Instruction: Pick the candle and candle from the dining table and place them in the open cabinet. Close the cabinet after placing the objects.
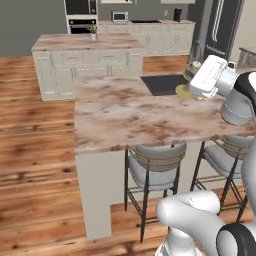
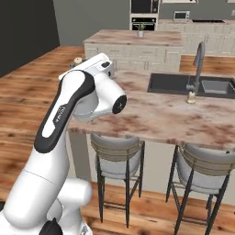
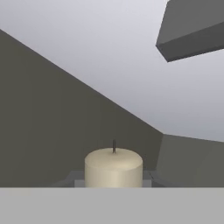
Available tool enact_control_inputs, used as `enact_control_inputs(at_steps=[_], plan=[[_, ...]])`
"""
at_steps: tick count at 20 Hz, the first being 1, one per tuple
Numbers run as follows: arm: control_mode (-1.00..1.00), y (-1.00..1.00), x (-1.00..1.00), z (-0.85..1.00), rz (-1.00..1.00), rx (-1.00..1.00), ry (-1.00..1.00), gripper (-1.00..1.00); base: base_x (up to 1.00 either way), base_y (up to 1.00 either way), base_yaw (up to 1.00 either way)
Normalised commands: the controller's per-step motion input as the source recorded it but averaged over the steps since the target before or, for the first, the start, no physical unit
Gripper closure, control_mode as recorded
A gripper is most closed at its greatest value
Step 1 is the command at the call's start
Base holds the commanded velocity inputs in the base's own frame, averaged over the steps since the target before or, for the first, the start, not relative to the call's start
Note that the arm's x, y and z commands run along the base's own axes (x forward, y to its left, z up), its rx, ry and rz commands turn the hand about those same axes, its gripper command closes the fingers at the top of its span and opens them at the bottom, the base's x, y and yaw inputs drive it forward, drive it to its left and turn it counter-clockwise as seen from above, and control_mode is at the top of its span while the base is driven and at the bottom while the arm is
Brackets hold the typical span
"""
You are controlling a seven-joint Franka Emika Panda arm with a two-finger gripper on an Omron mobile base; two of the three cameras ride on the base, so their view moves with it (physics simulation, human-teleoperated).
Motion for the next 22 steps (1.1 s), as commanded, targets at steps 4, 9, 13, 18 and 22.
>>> enact_control_inputs(at_steps=[4,9,13,18,22], plan=[[1.0,0.0,0.0,0.0,0.0,0.0,0.0,1.0,-0.1,1.0,0.0],[1.0,0.0,0.0,0.0,0.0,0.0,0.0,1.0,-0.06,1.0,0.0],[1.0,0.0,0.0,0.0,0.0,0.0,0.0,1.0,-0.03,1.0,-0.01],[1.0,0.0,0.0,0.0,0.0,0.0,0.0,1.0,0.03,1.0,-0.04],[1.0,0.0,0.0,0.0,0.0,0.0,0.0,1.0,0.59,1.0,-0.18]])
